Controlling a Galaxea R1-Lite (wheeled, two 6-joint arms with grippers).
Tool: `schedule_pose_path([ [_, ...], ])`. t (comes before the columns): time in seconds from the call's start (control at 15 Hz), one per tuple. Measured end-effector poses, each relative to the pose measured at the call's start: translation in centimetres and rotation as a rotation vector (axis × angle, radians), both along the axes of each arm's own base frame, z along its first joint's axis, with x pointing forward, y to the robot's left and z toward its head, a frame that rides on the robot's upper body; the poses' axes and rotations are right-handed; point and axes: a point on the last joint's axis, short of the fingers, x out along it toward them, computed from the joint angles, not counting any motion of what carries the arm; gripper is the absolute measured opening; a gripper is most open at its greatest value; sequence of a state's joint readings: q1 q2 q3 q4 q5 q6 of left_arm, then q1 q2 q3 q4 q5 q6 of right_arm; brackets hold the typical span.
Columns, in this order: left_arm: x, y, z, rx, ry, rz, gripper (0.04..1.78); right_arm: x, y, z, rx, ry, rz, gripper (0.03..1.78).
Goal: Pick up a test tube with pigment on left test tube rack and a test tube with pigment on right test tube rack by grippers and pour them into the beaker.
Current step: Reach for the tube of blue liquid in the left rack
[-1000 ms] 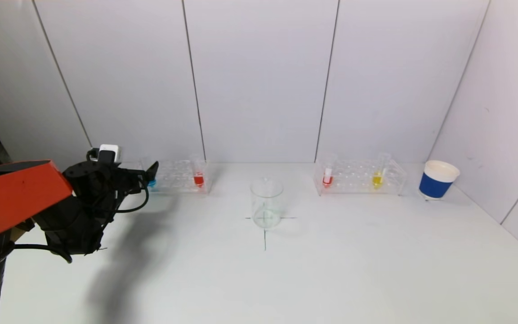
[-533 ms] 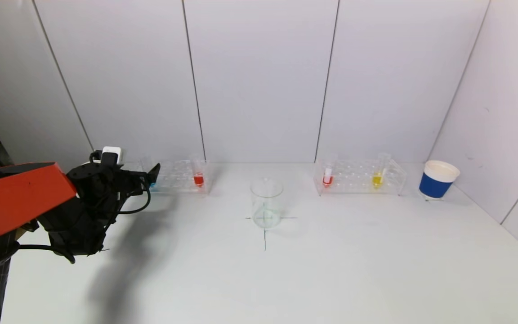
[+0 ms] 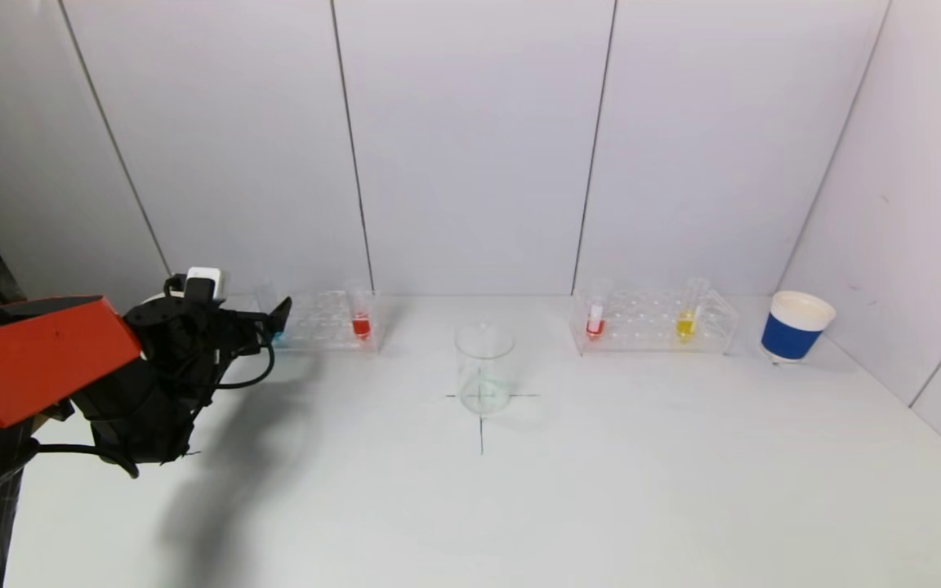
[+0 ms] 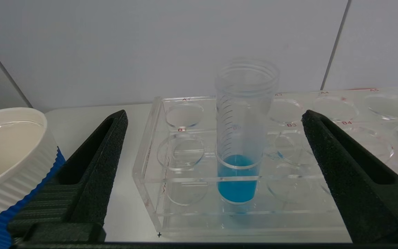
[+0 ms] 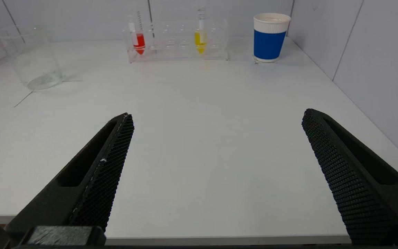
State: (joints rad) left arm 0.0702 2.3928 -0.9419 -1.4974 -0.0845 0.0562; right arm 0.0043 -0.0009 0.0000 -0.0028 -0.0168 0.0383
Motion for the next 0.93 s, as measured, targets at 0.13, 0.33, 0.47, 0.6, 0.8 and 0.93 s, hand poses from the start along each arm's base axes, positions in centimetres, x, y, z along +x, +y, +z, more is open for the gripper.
schedule_pose_path([
  [0.13,0.1,0.0,0.0,0.0,-0.002,0.0,1.76,0.0,0.0,0.0,0.0,0.0,0.0,1.77],
  [0.33,0.4,0.0,0.1,0.001,-0.016,0.0,1.76,0.0,0.0,0.0,0.0,0.0,0.0,1.77],
  [0.47,0.8,0.0,0.1,0.004,-0.027,0.001,1.76,0.0,0.0,0.0,0.0,0.0,0.0,1.77],
  [0.6,1.1,-0.1,0.1,0.007,-0.032,-0.004,1.76,0.0,0.0,0.0,0.0,0.0,0.0,1.77],
  [0.8,1.4,-0.6,0.0,0.01,-0.039,-0.017,1.76,0.0,0.0,0.0,0.0,0.0,0.0,1.77],
  [0.93,1.6,-0.7,0.0,0.011,-0.044,-0.02,1.76,0.0,0.0,0.0,0.0,0.0,0.0,1.77],
])
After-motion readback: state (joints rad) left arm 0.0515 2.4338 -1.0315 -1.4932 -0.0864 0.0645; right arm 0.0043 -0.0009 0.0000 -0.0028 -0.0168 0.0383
